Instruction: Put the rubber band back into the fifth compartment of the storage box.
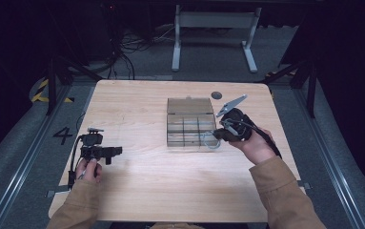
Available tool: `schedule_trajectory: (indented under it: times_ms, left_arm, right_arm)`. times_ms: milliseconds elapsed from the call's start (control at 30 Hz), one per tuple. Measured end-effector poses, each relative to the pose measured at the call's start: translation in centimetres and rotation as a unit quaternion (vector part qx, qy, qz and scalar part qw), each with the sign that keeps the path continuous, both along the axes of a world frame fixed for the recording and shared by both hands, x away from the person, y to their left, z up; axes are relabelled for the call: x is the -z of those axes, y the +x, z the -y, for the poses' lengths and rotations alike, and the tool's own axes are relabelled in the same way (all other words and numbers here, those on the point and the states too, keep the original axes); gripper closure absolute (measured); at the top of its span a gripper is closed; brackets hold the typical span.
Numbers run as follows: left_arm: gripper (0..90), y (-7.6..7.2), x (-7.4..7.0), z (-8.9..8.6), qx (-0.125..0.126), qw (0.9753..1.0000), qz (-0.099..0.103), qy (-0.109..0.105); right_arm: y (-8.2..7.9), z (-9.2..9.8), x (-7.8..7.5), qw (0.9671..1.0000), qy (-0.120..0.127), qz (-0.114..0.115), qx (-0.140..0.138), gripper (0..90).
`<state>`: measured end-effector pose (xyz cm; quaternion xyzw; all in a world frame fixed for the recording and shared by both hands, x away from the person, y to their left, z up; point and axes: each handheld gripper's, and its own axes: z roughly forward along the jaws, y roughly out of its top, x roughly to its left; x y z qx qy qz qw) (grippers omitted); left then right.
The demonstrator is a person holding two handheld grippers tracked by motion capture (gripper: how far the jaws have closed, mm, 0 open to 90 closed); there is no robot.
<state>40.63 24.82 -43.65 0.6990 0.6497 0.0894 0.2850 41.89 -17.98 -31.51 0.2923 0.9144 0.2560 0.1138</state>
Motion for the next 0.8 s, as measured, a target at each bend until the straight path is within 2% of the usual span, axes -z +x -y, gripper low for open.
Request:
schedule_trajectory:
  times_ms: [467,800]
  left_arm:
    - [16.1,-0.1,0.0,-0.2,-0.003,1.0,0.0,-0.001]
    - [16.1,0.0,0.0,-0.1,-0.001,1.0,-0.001,0.0]
  right_arm:
    - [2.5,-0.9,-0.5,0.9997,0.02,0.011,0.01,85.1]
    - [4.4,-1.5,-0.6,0.9991,0.032,0.008,0.026,85.0]
